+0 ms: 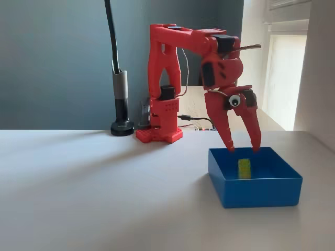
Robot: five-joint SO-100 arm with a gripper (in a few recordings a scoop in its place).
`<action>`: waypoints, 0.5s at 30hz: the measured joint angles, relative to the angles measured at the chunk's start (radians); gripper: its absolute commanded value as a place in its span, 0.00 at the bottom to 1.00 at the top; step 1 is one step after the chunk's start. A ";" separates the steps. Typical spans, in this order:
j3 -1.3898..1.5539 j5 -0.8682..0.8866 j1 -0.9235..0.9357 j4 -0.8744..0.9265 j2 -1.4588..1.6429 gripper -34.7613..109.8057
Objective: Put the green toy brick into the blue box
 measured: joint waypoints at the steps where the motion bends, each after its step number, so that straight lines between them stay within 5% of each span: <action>1: 0.002 0.000 0.000 0.000 -0.002 0.42; 15: 0.002 0.048 0.000 0.048 -0.002 0.24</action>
